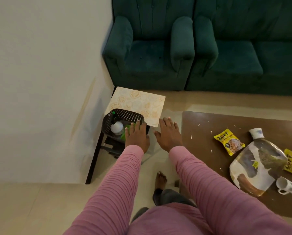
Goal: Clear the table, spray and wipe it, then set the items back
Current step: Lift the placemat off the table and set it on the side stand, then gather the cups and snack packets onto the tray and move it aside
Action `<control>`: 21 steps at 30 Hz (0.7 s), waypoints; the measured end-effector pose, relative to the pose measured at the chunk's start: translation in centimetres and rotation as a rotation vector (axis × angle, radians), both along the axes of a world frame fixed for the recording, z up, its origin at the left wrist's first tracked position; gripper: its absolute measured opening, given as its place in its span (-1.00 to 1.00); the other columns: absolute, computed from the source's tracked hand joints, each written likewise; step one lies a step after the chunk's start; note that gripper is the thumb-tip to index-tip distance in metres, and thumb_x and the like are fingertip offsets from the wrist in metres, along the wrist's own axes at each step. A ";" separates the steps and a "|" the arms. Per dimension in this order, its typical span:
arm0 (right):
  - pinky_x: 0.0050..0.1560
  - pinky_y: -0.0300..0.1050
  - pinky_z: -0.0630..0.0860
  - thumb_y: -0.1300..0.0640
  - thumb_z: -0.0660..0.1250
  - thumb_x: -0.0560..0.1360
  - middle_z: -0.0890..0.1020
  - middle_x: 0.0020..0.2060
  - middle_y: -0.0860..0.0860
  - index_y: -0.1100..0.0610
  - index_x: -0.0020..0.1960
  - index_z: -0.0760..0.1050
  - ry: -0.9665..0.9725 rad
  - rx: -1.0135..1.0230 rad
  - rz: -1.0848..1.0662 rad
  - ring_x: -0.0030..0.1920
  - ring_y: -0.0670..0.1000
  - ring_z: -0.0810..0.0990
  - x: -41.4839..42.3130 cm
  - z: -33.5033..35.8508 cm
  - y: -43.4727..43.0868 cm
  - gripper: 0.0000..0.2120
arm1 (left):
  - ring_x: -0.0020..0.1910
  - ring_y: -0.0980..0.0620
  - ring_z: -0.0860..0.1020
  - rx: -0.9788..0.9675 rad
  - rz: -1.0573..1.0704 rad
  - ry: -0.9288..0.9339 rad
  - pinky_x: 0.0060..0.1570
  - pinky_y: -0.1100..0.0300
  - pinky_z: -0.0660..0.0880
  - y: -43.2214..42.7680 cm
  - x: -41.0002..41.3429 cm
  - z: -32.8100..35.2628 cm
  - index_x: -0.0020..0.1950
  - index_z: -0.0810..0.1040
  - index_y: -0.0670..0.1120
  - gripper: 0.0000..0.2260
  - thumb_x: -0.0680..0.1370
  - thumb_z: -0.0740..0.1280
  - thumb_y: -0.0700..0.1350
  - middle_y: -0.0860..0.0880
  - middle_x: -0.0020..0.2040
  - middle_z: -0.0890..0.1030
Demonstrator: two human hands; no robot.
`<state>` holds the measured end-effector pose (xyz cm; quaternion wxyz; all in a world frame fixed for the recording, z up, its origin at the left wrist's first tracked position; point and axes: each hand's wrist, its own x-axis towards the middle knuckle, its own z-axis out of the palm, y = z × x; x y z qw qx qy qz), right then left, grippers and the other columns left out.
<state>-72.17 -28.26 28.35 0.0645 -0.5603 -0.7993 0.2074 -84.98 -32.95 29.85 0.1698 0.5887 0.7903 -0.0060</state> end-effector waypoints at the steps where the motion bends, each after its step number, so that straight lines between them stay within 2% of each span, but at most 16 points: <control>1: 0.51 0.13 -0.01 -0.03 0.17 0.59 0.20 0.50 0.11 0.15 0.49 0.15 -0.005 0.007 0.001 0.53 0.13 0.03 1.0 0.1 -0.8 -0.46 | 0.56 -0.17 0.04 0.010 -0.005 0.003 0.50 -0.18 -0.01 -0.8 0.8 0.1 0.53 0.13 -0.02 -0.51 0.62 0.16 -0.02 -0.10 0.59 0.09; 7: 0.51 0.12 -0.02 -0.03 0.18 0.59 0.22 0.49 0.10 0.15 0.50 0.14 -0.045 0.039 -0.023 0.53 0.13 0.04 7.6 0.3 -6.3 -0.44 | 0.57 -0.15 0.00 0.005 -0.015 -0.012 0.51 -0.16 -0.04 -6.2 6.4 -0.2 0.55 0.10 0.01 -0.52 0.64 0.13 0.00 -0.07 0.59 0.06; 12: 0.50 0.09 -0.03 -0.02 0.17 0.58 0.20 0.50 0.10 0.16 0.51 0.13 -0.077 0.037 -0.081 0.54 0.12 0.02 15.4 0.8 -10.9 -0.43 | 0.57 -0.16 -0.01 -0.043 -0.105 -0.011 0.51 -0.18 -0.04 -9.7 13.4 -0.7 0.53 0.10 0.02 -0.52 0.63 0.13 0.00 -0.08 0.59 0.06; 21: 0.49 0.10 0.02 -0.02 0.20 0.55 0.24 0.49 0.10 0.15 0.50 0.17 -0.042 0.067 -0.223 0.52 0.11 0.09 29.5 1.8 -12.8 -0.42 | 0.56 -0.17 0.00 -0.040 -0.272 -0.022 0.50 -0.20 -0.07 -9.9 27.8 0.4 0.56 0.07 0.01 -0.47 0.62 0.15 0.00 -0.09 0.59 0.06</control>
